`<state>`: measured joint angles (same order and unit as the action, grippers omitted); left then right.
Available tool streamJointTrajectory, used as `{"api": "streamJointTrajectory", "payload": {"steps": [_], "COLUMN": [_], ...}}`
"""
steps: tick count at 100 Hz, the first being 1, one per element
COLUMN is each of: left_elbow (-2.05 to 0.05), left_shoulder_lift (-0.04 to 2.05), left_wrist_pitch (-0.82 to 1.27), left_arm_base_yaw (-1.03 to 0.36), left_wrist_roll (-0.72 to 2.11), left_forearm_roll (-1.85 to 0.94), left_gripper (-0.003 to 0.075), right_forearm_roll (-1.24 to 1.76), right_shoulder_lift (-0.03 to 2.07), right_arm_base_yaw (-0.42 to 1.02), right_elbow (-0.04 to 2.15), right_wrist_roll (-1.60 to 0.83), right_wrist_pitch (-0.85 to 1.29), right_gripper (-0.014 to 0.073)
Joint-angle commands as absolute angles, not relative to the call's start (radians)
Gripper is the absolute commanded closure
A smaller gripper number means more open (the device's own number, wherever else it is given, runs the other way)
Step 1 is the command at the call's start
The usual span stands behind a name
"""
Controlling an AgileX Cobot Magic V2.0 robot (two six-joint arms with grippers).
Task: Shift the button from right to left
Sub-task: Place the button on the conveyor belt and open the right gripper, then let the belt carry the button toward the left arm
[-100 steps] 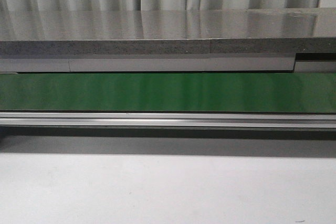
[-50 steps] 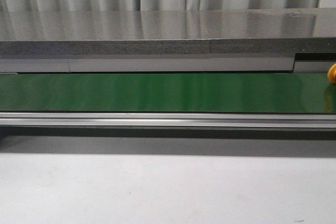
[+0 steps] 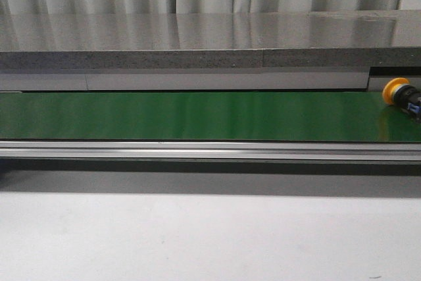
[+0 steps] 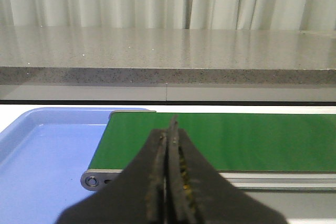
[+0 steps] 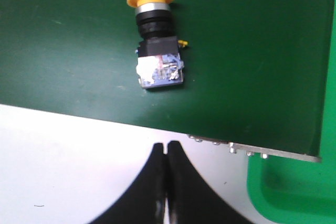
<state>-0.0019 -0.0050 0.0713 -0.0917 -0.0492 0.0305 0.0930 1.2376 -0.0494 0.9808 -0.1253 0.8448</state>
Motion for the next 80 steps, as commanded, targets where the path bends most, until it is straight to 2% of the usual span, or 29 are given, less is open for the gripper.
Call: {"api": "streamJointTrajectory", "payload": {"steps": [1, 42, 80], "left_elbow": [0.043, 0.043, 0.043], "left_shoulder_lift": [-0.036, -0.036, -0.036], "left_wrist_pitch": [-0.007, -0.007, -0.007], "left_arm_base_yaw": [-0.095, -0.095, -0.095], "left_wrist_roll": [-0.059, -0.059, -0.059], "left_forearm_roll": [0.030, 0.030, 0.030], "left_gripper": [0.0741, 0.0741, 0.0741], "right_forearm_roll": [0.088, 0.086, 0.085], "right_shoulder_lift": [1.148, 0.835, 0.556], "right_arm_base_yaw": [-0.029, 0.000, 0.000], "right_elbow": [0.942, 0.620, 0.394], "right_wrist_roll": [-0.137, -0.116, -0.102], "right_wrist_pitch": [0.736, 0.444, 0.287], "right_gripper": [0.0653, 0.0653, 0.0653]}}
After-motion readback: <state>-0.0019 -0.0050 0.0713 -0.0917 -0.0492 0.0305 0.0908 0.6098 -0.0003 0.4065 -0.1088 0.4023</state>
